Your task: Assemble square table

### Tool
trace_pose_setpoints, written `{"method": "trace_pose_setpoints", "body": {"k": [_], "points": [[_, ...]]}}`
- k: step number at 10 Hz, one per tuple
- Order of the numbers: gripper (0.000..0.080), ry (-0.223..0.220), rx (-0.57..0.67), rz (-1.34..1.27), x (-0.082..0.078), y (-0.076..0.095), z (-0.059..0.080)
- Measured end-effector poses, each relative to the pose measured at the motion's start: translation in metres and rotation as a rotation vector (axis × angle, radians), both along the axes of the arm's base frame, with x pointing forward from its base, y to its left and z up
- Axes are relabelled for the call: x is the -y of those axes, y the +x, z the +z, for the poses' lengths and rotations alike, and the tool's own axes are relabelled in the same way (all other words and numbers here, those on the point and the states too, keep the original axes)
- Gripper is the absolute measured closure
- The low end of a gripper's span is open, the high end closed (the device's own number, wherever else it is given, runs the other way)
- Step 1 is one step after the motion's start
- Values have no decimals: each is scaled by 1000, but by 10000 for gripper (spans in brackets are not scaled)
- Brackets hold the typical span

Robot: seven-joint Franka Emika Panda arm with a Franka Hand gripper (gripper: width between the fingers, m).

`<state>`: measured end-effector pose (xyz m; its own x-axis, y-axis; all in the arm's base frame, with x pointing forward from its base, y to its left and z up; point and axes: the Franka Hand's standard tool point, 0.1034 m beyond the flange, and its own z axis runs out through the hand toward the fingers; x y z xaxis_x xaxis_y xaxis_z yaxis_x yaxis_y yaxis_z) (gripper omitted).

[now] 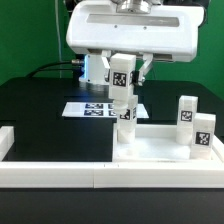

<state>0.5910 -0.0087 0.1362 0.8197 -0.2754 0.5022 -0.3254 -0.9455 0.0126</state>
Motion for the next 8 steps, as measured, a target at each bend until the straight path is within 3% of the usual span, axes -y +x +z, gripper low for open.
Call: {"method": "trace_pose_setpoints", "body": {"k": [3, 5, 8], "points": [[512, -8, 10, 2, 1, -1, -2], [512, -36, 18, 9, -5, -3, -22], [512, -41, 22, 14, -19, 9, -34]]}}
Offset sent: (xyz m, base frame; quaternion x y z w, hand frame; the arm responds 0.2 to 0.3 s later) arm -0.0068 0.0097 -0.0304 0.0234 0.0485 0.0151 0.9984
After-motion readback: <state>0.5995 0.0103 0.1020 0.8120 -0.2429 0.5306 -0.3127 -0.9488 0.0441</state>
